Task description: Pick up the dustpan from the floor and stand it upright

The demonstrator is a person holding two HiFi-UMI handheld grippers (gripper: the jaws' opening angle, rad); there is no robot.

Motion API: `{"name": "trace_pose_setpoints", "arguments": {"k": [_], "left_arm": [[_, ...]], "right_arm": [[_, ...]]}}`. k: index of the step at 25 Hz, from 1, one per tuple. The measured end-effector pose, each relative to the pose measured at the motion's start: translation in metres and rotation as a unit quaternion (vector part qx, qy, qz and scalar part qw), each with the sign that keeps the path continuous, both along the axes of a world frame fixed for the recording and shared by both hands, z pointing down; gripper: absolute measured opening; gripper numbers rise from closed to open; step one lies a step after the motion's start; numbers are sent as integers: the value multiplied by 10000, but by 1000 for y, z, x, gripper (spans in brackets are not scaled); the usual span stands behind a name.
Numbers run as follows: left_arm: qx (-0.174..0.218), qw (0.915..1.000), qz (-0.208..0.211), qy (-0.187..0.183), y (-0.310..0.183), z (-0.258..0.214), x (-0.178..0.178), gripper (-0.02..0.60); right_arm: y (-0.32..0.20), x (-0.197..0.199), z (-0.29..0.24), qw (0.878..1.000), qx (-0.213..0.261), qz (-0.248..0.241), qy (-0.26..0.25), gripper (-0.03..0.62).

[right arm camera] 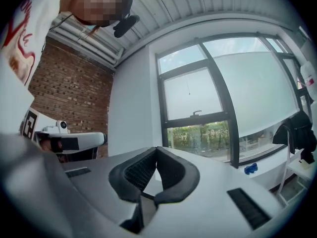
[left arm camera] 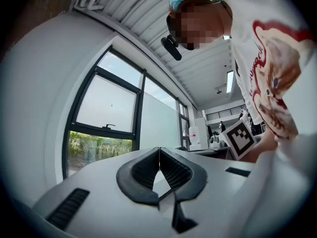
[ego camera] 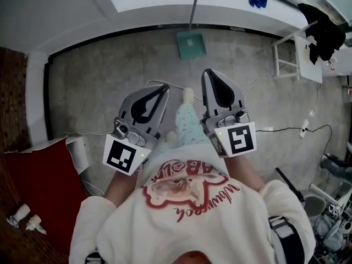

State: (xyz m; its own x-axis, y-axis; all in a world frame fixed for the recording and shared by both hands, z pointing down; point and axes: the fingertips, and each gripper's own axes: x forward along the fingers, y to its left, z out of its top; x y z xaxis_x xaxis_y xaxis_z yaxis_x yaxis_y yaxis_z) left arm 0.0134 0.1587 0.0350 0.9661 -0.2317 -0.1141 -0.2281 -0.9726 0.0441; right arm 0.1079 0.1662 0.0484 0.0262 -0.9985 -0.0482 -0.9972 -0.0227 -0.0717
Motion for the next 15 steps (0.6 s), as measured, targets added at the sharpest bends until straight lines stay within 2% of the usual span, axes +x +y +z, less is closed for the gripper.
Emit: {"name": "trace_pose_setpoints", "arguments": {"k": [3, 7, 11, 15], "left_arm": [[-131, 9998, 110, 49, 36, -5, -21, 20], [-221, 9988, 290, 323, 82, -28, -20, 20], [-59, 9980, 520, 349, 132, -44, -2, 20], [65, 9980, 440, 456, 180, -55, 36, 20]], "right_arm": [[39, -20, -20, 9999, 96, 0, 31, 25], [91, -23, -45, 9996, 213, 2, 198, 25], [138, -7, -55, 9995, 259, 30, 186, 25], [186, 22, -54, 9987, 349, -146, 355, 25]]}}
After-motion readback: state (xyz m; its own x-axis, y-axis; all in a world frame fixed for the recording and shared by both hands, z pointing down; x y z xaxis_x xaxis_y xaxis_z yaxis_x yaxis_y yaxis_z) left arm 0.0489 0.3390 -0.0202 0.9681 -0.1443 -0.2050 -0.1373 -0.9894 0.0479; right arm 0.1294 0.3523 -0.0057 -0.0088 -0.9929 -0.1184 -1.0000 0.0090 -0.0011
